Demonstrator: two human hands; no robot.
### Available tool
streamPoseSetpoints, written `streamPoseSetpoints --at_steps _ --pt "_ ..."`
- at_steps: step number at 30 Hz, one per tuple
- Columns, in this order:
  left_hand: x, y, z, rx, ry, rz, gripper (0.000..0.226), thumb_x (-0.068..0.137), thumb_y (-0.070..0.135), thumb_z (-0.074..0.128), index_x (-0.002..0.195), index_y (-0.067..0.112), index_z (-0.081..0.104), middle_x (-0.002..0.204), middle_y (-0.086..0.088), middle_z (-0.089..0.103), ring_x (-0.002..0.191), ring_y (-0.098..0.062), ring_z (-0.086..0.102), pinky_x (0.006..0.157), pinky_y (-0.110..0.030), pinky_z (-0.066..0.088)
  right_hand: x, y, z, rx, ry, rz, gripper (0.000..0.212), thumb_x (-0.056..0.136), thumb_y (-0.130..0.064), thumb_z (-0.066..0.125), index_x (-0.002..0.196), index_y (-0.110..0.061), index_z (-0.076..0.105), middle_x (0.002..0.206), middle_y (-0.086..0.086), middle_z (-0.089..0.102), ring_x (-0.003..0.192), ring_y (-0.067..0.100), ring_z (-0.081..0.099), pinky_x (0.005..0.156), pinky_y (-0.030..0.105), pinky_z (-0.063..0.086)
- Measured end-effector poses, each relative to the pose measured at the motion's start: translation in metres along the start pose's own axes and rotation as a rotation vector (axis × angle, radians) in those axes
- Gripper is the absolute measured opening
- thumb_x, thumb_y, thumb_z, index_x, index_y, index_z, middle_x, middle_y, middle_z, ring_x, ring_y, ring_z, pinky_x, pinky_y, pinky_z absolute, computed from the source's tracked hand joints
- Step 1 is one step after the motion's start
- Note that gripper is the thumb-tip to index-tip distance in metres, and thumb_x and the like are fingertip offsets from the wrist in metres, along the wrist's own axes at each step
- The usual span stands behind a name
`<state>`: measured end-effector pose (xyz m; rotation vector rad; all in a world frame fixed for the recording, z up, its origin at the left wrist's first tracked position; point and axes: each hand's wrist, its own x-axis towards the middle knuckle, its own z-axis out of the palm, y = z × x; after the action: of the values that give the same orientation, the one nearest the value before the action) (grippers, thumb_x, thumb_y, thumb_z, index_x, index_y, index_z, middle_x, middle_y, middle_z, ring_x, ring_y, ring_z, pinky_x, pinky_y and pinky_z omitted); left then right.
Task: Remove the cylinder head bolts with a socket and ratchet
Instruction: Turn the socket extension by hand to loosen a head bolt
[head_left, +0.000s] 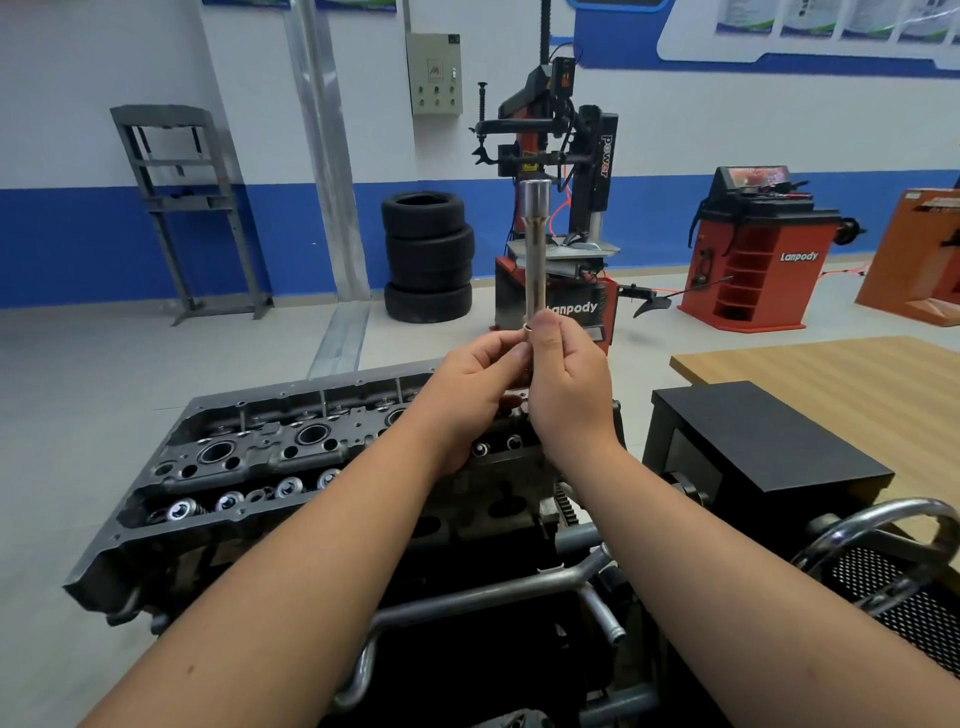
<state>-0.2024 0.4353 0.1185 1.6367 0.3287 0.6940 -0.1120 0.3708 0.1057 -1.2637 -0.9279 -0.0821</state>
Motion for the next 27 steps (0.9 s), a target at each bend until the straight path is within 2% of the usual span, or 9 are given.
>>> streamPoseSetpoints --at_steps 3,6,9,12,16,19,22,25,27 --pt "0.0000 0.0000 -0.0003 0.017 0.018 0.010 0.026 0.102 0.028 0.064 0.122 0.013 0.067 0.111 -0.005 0.077 0.108 -0.026 0.072 0.094 -0.047 0.059 -0.0006 -0.0017 -0.0003 0.001 -0.007 0.001 0.018 0.095 -0.053 0.051 0.093 -0.035 0.054 0.082 -0.014 0.064 0.077 -0.001 0.063 0.067 0.016 0.049" --pt "-0.0003 -0.0002 -0.0010 0.012 0.025 0.014 0.027 0.099 0.026 0.067 0.120 0.010 0.066 0.111 -0.009 0.076 0.110 -0.034 0.069 0.100 -0.058 0.054 -0.0022 -0.0016 -0.0008 -0.031 -0.003 -0.034 0.018 0.095 -0.050 0.056 0.092 -0.035 0.049 0.080 -0.011 0.060 0.072 -0.003 0.060 0.063 0.013 0.047" --pt "-0.0007 0.0001 -0.0016 -0.008 -0.015 0.015 0.024 0.102 0.028 0.063 0.121 0.015 0.069 0.110 -0.004 0.077 0.106 -0.023 0.073 0.093 -0.042 0.060 -0.0024 -0.0014 -0.0014 -0.041 -0.020 -0.050 0.015 0.101 -0.043 0.050 0.089 -0.035 0.052 0.078 -0.012 0.061 0.072 -0.006 0.059 0.062 0.009 0.043" --pt "-0.0001 0.0004 -0.0008 -0.031 -0.033 0.001 0.027 0.107 0.029 0.053 0.125 0.016 0.069 0.112 -0.004 0.077 0.106 -0.018 0.073 0.090 -0.032 0.060 -0.0014 -0.0011 -0.0012 -0.031 -0.013 -0.036 0.025 0.105 -0.040 0.043 0.087 -0.033 0.058 0.077 -0.012 0.062 0.075 -0.003 0.060 0.064 0.011 0.044" --pt "0.0011 -0.0014 -0.0005 -0.011 -0.012 0.016 0.028 0.105 0.027 0.057 0.126 0.013 0.068 0.113 -0.005 0.077 0.107 -0.019 0.073 0.093 -0.035 0.059 -0.0009 -0.0009 0.0000 0.005 -0.014 -0.002 0.026 0.100 -0.049 0.042 0.092 -0.032 0.060 0.083 -0.008 0.066 0.081 0.005 0.064 0.073 0.026 0.054" --pt "0.0009 -0.0015 -0.0016 -0.003 0.000 0.009 0.027 0.101 0.029 0.064 0.122 0.013 0.068 0.110 -0.003 0.078 0.105 -0.022 0.073 0.095 -0.043 0.059 -0.0008 -0.0011 -0.0005 -0.010 -0.018 0.009 0.027 0.090 -0.062 0.052 0.099 -0.036 0.051 0.088 -0.009 0.064 0.081 0.002 0.064 0.071 0.023 0.054" --pt "0.0008 -0.0013 -0.0020 -0.014 0.002 0.007 0.025 0.100 0.027 0.067 0.120 0.013 0.068 0.109 -0.004 0.078 0.106 -0.025 0.073 0.098 -0.050 0.058 -0.0013 0.0001 -0.0011 -0.049 -0.011 -0.025 0.018 0.095 -0.054 0.054 0.094 -0.036 0.048 0.083 -0.010 0.060 0.076 -0.002 0.060 0.066 0.016 0.049" --pt "0.0003 0.0000 -0.0016 -0.055 -0.037 -0.010 0.028 0.102 0.030 0.061 0.124 0.015 0.069 0.111 -0.004 0.077 0.106 -0.022 0.073 0.095 -0.041 0.059 -0.0013 -0.0003 -0.0015 -0.065 -0.023 -0.034 0.017 0.103 -0.045 0.047 0.089 -0.035 0.053 0.080 -0.010 0.062 0.076 -0.002 0.060 0.063 0.012 0.045" --pt "0.0008 0.0002 -0.0008 -0.065 -0.050 -0.020 0.030 0.106 0.031 0.055 0.129 0.016 0.067 0.115 -0.005 0.077 0.109 -0.021 0.072 0.095 -0.038 0.059 -0.0005 -0.0006 -0.0014 -0.061 -0.024 -0.031 0.027 0.105 -0.042 0.041 0.085 -0.034 0.057 0.080 -0.008 0.064 0.079 0.003 0.061 0.066 0.018 0.049"
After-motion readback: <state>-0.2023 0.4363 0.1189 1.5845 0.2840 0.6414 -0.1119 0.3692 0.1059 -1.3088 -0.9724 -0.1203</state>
